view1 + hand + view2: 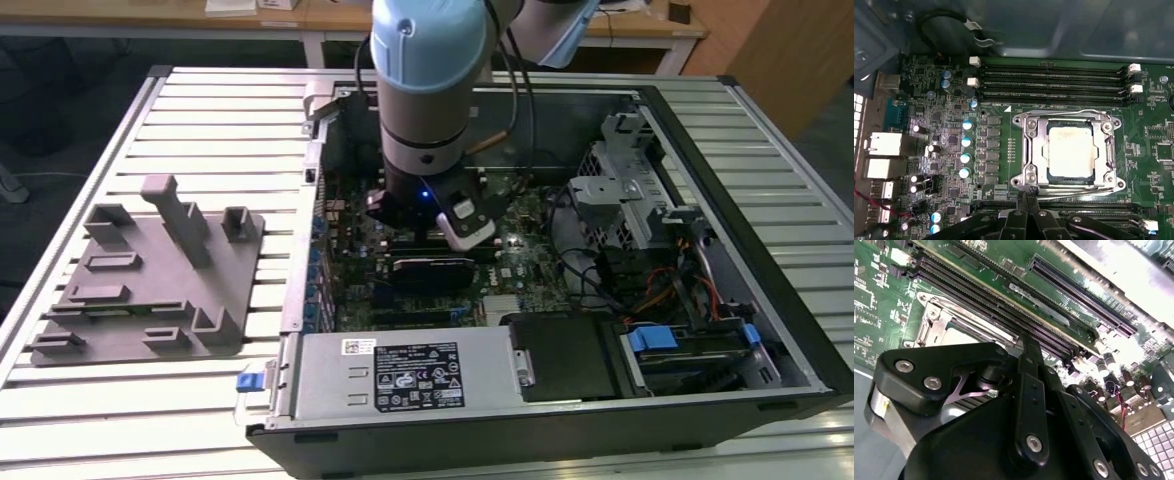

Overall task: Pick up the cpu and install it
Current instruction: 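Install the second cpu locking lever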

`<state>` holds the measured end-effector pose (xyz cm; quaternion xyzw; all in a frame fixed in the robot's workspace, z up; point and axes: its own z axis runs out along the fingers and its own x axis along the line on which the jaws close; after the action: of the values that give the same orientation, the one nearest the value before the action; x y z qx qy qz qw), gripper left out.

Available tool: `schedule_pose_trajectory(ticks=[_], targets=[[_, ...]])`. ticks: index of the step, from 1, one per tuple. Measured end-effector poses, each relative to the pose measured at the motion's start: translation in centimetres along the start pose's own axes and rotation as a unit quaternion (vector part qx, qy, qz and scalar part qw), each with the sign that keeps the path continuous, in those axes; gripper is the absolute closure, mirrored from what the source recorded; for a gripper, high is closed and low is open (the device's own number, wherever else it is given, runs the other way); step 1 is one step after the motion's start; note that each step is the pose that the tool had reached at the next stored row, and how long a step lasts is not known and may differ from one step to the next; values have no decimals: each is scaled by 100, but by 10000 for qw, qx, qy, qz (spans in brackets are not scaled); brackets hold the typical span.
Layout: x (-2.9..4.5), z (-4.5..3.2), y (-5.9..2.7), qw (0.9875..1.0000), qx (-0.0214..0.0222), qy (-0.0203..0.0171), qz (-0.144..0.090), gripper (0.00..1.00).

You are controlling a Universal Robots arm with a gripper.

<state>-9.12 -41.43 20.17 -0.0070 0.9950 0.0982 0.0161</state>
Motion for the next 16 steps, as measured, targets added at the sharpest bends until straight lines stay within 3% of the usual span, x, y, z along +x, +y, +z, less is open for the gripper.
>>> schedule_pose_trajectory(ticks=[5, 16], targets=[[17, 18, -17, 10000, -80, -8, 1, 89], [41, 73, -28, 9998, -195, -17, 3, 89]])
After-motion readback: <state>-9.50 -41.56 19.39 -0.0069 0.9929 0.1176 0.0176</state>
